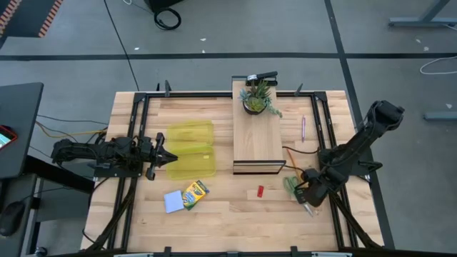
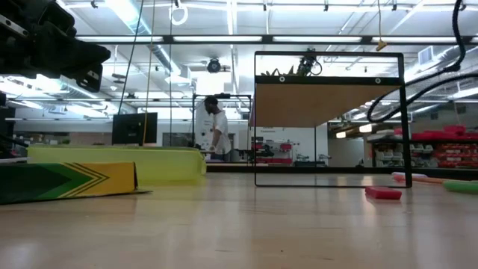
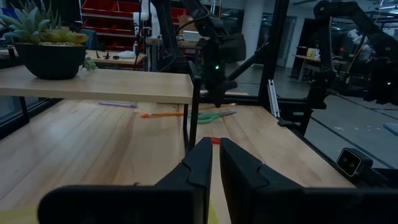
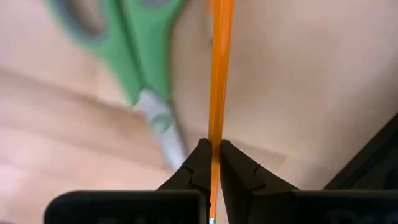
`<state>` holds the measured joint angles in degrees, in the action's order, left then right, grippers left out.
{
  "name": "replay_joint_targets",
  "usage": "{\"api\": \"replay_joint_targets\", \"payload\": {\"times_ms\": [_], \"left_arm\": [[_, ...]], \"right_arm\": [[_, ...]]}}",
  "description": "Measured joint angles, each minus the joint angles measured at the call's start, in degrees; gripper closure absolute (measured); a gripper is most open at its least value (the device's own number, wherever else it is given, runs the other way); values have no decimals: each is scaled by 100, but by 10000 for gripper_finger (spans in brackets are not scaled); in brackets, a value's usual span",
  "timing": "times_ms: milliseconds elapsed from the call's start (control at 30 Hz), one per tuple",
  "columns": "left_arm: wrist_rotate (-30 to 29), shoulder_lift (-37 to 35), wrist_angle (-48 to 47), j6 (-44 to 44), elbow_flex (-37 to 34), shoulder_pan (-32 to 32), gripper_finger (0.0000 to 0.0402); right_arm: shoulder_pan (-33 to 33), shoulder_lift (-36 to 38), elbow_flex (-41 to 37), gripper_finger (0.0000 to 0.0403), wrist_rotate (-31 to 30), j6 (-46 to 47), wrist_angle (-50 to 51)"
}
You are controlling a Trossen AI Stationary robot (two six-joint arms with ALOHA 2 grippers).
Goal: Pack school essentials
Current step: Put the orange pencil into the yellow supply box
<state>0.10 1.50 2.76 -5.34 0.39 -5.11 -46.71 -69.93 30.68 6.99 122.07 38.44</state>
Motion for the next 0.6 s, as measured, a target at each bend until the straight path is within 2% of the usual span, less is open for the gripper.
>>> {"api": "replay_joint_targets", "payload": {"times_ms": [233, 367, 600], "left_arm": [[0, -1, -1, 0, 1, 0, 371], [0, -2, 0, 0, 2, 0, 369], [0, -2, -1, 0, 1, -1, 361]], "right_arm": [[-322, -57, 354, 377, -114, 128, -4], [-346, -57, 505, 377, -323, -103, -178], [-278, -428, 517, 377, -683, -696, -1158]]}}
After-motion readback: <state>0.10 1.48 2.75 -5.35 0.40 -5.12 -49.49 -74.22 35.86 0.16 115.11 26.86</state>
